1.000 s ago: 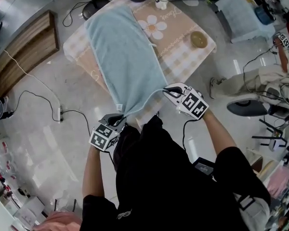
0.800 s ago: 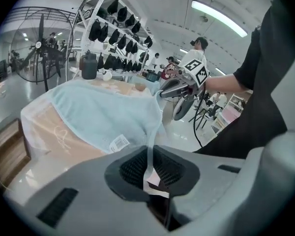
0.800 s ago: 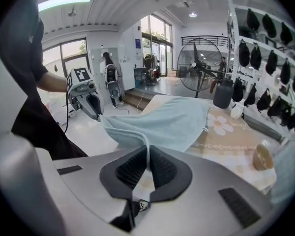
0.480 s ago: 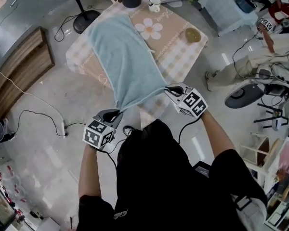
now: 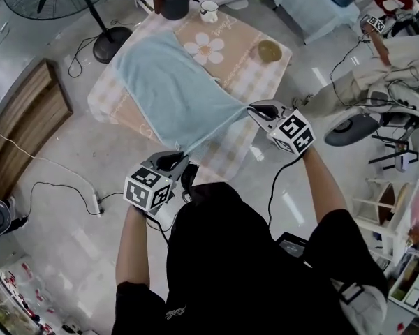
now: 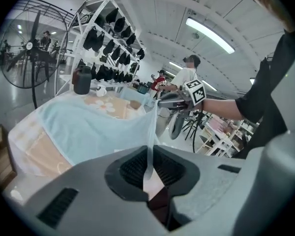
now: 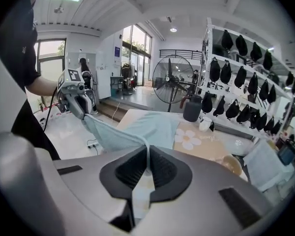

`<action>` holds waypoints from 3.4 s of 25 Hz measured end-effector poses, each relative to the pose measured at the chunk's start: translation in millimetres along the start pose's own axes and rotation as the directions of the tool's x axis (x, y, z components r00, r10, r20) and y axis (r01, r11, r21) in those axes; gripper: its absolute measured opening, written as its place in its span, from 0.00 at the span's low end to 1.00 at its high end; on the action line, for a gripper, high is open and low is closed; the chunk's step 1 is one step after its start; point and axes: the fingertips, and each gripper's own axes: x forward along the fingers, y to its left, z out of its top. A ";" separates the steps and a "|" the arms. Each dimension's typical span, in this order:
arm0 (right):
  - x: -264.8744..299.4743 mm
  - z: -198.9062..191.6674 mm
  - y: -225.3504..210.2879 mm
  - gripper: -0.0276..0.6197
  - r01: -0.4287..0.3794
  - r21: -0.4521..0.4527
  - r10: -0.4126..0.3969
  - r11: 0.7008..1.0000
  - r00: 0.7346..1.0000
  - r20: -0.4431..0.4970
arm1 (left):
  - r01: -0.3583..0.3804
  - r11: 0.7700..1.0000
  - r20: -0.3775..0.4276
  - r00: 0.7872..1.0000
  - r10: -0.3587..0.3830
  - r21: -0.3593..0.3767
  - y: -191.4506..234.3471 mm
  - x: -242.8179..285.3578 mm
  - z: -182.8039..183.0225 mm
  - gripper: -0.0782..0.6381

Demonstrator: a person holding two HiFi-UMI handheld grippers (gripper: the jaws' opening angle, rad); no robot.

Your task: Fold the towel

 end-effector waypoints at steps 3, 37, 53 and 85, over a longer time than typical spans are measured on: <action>14.7 6.3 -11.7 0.07 0.019 0.009 -0.019 1.000 1.000 0.013 | -0.011 1.000 -0.028 1.000 0.012 0.005 30.4 -1.4 20.3 0.17; 220.7 132.0 -166.8 0.07 0.088 0.038 -0.085 0.995 0.993 -0.080 | 0.272 0.962 -0.258 0.929 -0.267 -0.013 301.0 -6.6 132.6 0.17; 324.9 161.4 -210.7 0.07 0.161 0.078 -0.143 0.984 0.970 -0.197 | 0.321 0.945 -0.281 0.902 -0.327 -0.068 433.8 0.2 155.1 0.16; 427.7 143.8 -249.6 0.33 0.150 0.282 -0.101 0.948 0.978 -0.184 | -0.077 0.978 -0.177 0.983 0.042 -0.194 556.9 11.0 136.7 0.34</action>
